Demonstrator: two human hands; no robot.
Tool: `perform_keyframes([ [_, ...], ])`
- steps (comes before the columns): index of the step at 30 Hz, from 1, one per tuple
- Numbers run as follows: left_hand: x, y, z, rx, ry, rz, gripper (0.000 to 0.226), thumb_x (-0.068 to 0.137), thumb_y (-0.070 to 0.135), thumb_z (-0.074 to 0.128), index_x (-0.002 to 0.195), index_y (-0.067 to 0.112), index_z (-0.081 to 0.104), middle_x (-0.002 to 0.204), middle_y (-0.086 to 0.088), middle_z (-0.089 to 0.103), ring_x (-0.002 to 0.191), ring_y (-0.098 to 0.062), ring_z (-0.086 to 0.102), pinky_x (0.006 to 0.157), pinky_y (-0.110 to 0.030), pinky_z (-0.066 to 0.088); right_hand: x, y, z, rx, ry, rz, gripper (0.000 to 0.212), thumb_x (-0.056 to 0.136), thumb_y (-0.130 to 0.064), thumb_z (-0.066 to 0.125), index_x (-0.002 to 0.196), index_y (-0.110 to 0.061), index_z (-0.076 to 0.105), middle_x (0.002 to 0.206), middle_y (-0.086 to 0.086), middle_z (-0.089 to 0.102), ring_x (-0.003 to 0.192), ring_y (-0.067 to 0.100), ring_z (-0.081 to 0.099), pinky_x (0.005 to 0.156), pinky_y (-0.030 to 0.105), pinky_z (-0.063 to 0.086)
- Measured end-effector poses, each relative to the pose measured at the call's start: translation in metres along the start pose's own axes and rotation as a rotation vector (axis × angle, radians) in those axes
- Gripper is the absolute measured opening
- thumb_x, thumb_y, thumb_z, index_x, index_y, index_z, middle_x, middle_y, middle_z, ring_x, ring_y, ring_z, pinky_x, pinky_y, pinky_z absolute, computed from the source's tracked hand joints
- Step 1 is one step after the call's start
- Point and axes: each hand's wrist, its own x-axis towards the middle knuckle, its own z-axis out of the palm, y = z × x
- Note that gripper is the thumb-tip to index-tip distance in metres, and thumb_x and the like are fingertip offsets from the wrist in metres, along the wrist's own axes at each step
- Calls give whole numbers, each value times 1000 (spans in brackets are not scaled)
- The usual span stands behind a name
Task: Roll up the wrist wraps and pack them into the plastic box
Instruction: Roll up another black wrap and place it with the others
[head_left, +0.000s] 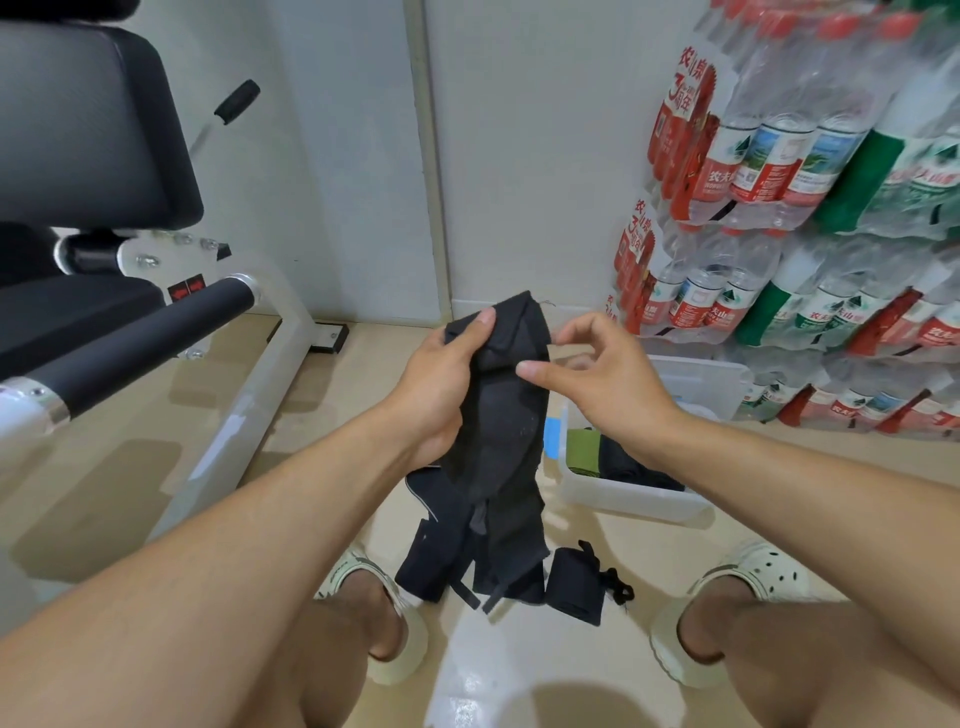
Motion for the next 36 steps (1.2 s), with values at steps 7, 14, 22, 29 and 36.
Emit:
perform_keyframes([
  [7,1,2,-1,-84,67,-11,54,97,44,64,135,8,57,120,-17,72,108,-35,72,97,-53,56,-2,12,15,-57,-65,96,23,83,-36,84,93,-20,70,85,-4,77,78,4,73,77,25,61],
  [14,-1,2,0,17,113,11,45,97,46,63,127,13,59,113,-9,76,97,-25,75,81,-44,62,3,11,17,-159,-120,74,22,89,-33,78,79,-17,66,77,-7,75,84,15,72,92,45,57],
  [22,3,2,-2,127,117,76,44,97,44,65,127,13,57,115,-7,75,101,-24,74,81,-42,62,4,5,18,-145,-61,74,24,92,-25,76,88,-21,53,59,-16,64,64,4,62,76,36,56],
  [29,-1,5,-10,193,25,128,41,98,36,65,132,15,54,119,-6,73,110,-22,71,98,-45,56,5,-10,-6,136,-388,110,82,85,-31,78,153,-33,33,114,2,72,105,16,74,85,33,61],
  [36,-9,2,-3,211,-109,31,56,97,34,67,146,24,42,125,-2,69,108,-17,71,84,-33,59,9,4,-9,95,-340,-84,43,87,-17,76,127,-24,62,123,6,67,109,25,71,84,42,62],
])
